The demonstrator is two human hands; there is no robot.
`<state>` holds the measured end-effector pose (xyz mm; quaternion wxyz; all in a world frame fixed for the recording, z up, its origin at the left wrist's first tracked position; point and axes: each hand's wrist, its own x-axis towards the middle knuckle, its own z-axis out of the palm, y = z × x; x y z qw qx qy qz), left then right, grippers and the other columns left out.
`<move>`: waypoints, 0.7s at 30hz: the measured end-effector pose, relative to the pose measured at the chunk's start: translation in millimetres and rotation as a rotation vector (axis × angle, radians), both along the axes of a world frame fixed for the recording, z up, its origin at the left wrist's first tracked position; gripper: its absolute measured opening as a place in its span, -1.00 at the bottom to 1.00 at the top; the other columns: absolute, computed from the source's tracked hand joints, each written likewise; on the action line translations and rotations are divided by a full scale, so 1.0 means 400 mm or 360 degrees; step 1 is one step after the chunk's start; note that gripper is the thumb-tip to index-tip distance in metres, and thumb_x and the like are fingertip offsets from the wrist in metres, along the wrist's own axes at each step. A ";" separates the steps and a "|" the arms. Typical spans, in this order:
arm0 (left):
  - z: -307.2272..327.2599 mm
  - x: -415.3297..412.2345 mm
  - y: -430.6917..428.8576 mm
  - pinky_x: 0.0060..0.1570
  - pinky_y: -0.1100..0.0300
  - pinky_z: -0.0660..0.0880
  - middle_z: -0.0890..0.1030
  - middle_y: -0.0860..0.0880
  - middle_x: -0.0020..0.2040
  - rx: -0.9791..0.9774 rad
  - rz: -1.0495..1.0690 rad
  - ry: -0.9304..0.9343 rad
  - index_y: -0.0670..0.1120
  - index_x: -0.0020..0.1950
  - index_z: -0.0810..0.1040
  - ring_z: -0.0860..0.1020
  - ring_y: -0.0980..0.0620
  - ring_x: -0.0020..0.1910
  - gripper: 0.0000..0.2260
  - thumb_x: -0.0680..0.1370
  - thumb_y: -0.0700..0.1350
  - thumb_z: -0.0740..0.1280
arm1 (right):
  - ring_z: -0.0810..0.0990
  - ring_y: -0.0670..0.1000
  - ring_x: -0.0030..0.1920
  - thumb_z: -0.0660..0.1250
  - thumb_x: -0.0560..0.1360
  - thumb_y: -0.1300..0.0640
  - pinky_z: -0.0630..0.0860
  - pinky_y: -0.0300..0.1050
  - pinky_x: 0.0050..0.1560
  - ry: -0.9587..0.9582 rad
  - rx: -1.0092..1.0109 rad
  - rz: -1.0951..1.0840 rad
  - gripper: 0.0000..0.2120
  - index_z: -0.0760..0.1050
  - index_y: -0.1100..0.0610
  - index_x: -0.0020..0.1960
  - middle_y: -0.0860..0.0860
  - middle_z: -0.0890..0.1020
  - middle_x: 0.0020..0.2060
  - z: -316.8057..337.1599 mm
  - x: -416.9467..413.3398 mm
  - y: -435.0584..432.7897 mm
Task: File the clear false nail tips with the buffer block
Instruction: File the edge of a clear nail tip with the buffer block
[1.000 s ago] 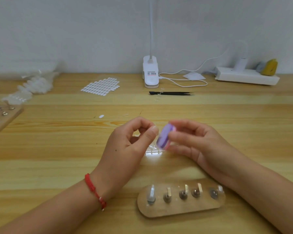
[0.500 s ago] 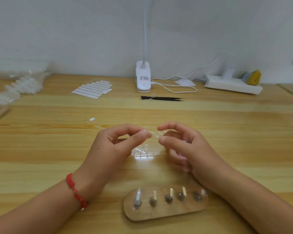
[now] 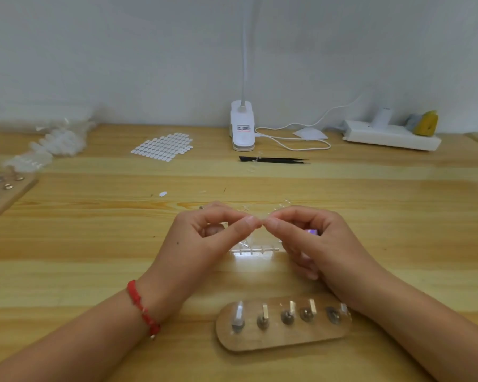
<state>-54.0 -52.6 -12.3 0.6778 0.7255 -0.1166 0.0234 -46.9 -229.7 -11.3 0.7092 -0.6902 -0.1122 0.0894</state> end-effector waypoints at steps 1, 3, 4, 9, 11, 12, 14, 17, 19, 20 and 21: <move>-0.001 0.000 0.000 -0.42 0.41 0.28 0.58 0.09 -0.27 -0.0001 -0.0002 0.0001 -0.02 -0.22 0.71 0.24 -0.09 -0.38 -0.79 0.30 0.09 0.43 | 0.24 -0.12 -0.60 0.45 0.29 -0.02 0.22 -0.34 -0.60 -0.0010 0.0004 0.0002 -0.84 0.68 0.03 -0.19 -0.12 0.40 -0.57 -0.001 0.000 0.001; -0.002 0.001 0.000 -0.42 0.42 0.27 0.54 0.07 -0.31 -0.0007 0.0002 0.0001 -0.05 -0.29 0.68 0.25 -0.04 -0.40 -0.80 0.29 0.07 0.45 | 0.23 -0.12 -0.59 0.44 0.32 -0.01 0.22 -0.33 -0.60 -0.0017 0.0020 0.0018 -0.86 0.68 0.02 -0.17 -0.11 0.37 -0.58 -0.003 -0.002 0.000; -0.001 0.000 0.000 -0.42 0.42 0.27 0.52 0.05 -0.32 -0.0010 0.0001 0.0000 -0.05 -0.32 0.66 0.26 0.01 -0.42 -0.81 0.28 0.06 0.46 | 0.23 -0.13 -0.59 0.43 0.33 0.00 0.23 -0.33 -0.60 -0.0009 0.0027 0.0037 -0.86 0.68 0.02 -0.17 -0.11 0.36 -0.58 -0.002 -0.001 0.000; -0.005 -0.002 -0.003 -0.36 0.32 0.29 0.51 0.04 -0.34 0.0058 -0.0085 -0.0020 -0.05 -0.36 0.66 0.34 -0.03 -0.35 -0.80 0.27 0.07 0.46 | 0.21 -0.14 -0.61 0.41 0.40 0.02 0.26 -0.32 -0.60 0.0093 0.0003 0.0232 -0.91 0.65 0.01 -0.21 -0.05 0.29 -0.55 0.008 0.006 -0.008; -0.014 0.000 -0.001 -0.37 0.31 0.29 0.50 0.00 -0.34 0.0145 -0.0122 -0.0056 -0.07 -0.33 0.66 0.35 -0.02 -0.36 -0.76 0.28 0.10 0.50 | 0.19 -0.13 -0.62 0.38 0.50 0.10 0.27 -0.32 -0.60 0.0157 0.0016 0.0306 -0.87 0.63 0.03 -0.22 -0.02 0.28 -0.52 0.005 0.014 -0.013; -0.016 0.001 -0.001 -0.40 0.35 0.29 0.49 0.03 -0.36 0.0184 -0.0135 -0.0074 -0.05 -0.31 0.66 0.36 0.02 -0.39 -0.73 0.28 0.14 0.54 | 0.19 -0.13 -0.63 0.35 0.51 0.14 0.27 -0.31 -0.60 0.0191 0.0020 0.0333 -0.85 0.61 0.04 -0.23 -0.02 0.28 -0.52 0.006 0.018 -0.017; -0.019 -0.001 -0.003 -0.44 0.39 0.29 0.48 0.12 -0.37 0.0238 -0.0113 -0.0094 0.02 -0.22 0.64 0.36 0.13 -0.44 -0.73 0.27 0.18 0.53 | 0.19 -0.14 -0.63 0.34 0.45 0.14 0.27 -0.31 -0.60 0.0252 0.0013 0.0390 -0.89 0.59 0.06 -0.24 -0.03 0.28 -0.52 0.011 0.020 -0.021; -0.017 -0.008 -0.003 -0.43 0.38 0.33 0.49 0.12 -0.24 0.0346 -0.0069 -0.0268 0.14 -0.02 0.57 0.40 0.16 -0.46 -0.71 0.29 0.13 0.45 | 0.19 -0.14 -0.63 0.37 0.46 0.15 0.27 -0.30 -0.60 0.0290 0.0012 0.0475 -0.92 0.55 0.12 -0.21 -0.03 0.27 -0.51 0.012 0.025 -0.027; -0.013 -0.011 -0.002 -0.42 0.36 0.34 0.50 0.09 -0.19 0.0499 -0.0075 -0.0487 0.17 0.00 0.60 0.44 0.11 -0.45 -0.76 0.34 0.10 0.43 | 0.20 -0.14 -0.63 0.32 0.47 0.16 0.27 -0.30 -0.59 0.0297 0.0009 0.0508 -0.90 0.51 0.20 -0.15 -0.05 0.29 -0.51 0.009 0.029 -0.032; -0.011 -0.010 -0.001 -0.42 0.36 0.34 0.51 0.08 -0.19 0.0562 -0.0064 -0.0569 0.16 -0.02 0.62 0.45 0.08 -0.44 -0.79 0.36 0.08 0.43 | 0.20 -0.14 -0.63 0.29 0.46 0.14 0.28 -0.29 -0.59 0.0303 0.0002 0.0525 -0.88 0.50 0.22 -0.14 -0.06 0.30 -0.51 0.009 0.031 -0.033; -0.010 -0.009 0.002 -0.42 0.36 0.33 0.51 0.08 -0.19 0.0616 -0.0043 -0.0634 0.15 -0.04 0.64 0.46 0.06 -0.43 -0.81 0.37 0.07 0.43 | 0.21 -0.14 -0.63 0.28 0.46 0.14 0.28 -0.29 -0.59 0.0304 -0.0006 0.0541 -0.88 0.51 0.20 -0.16 -0.06 0.31 -0.51 0.008 0.032 -0.033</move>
